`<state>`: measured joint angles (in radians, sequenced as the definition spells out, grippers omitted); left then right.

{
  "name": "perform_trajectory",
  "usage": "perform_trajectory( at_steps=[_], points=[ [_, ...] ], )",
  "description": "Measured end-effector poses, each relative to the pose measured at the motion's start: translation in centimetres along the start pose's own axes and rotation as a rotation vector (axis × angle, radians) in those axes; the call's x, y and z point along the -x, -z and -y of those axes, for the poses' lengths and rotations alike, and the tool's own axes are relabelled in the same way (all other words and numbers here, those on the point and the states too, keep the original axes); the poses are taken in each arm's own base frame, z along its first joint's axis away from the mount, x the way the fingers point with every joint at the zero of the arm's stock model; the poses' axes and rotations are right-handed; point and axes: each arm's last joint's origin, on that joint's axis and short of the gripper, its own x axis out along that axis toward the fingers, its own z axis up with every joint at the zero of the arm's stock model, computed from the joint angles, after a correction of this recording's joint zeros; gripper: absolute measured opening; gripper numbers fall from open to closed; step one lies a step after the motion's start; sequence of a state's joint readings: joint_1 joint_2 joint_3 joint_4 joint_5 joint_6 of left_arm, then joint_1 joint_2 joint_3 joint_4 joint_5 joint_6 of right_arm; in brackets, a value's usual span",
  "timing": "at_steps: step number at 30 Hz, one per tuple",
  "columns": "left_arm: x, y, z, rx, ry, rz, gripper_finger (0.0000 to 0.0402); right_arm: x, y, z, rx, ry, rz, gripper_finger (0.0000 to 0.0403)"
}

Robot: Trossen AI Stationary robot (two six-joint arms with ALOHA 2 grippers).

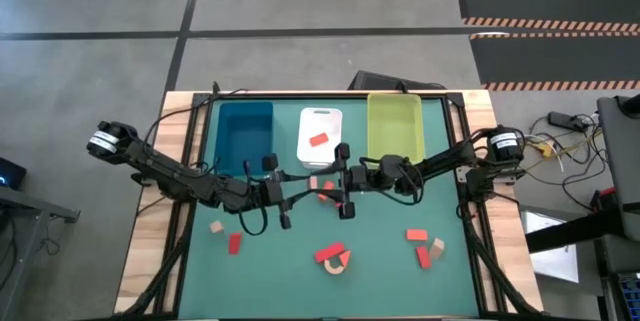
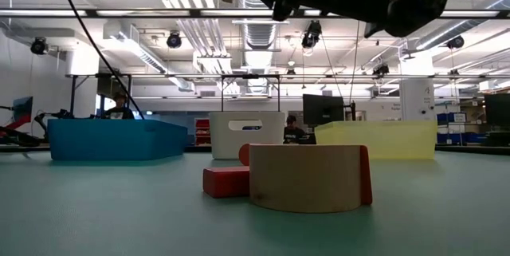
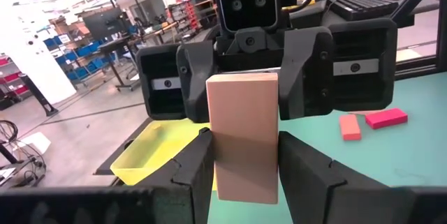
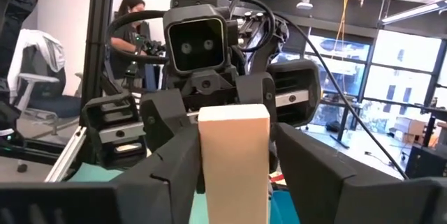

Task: Sort & place blocks by color
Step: Put the top left light brown block into the yellow bin

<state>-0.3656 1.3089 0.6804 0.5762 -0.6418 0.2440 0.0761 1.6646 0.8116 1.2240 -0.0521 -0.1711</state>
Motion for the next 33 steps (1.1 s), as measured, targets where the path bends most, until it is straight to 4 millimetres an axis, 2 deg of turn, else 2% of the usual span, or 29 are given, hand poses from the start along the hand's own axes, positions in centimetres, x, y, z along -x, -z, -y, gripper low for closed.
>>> perform_trajectory(
  at_steps=[6, 21, 33],
  points=[
    [-0.01, 0.02, -0.01, 0.007, -0.007, -0.002, 0.0119, -0.11, 0.02, -0.01, 0.007, -0.006, -0.009, 0.0120],
    [-0.02, 0.09, 0.02, 0.050, -0.003, -0.006, 0.0171, -0.26, 0.08, -0.01, 0.007, -0.012, -0.025, 0.0120],
    [0.51, 0.71, -0.35, 0.064, -0.042, -0.030, 0.0240, -0.15, -0.27, 0.08, 0.003, -0.012, -0.062, 0.0121]
  ],
)
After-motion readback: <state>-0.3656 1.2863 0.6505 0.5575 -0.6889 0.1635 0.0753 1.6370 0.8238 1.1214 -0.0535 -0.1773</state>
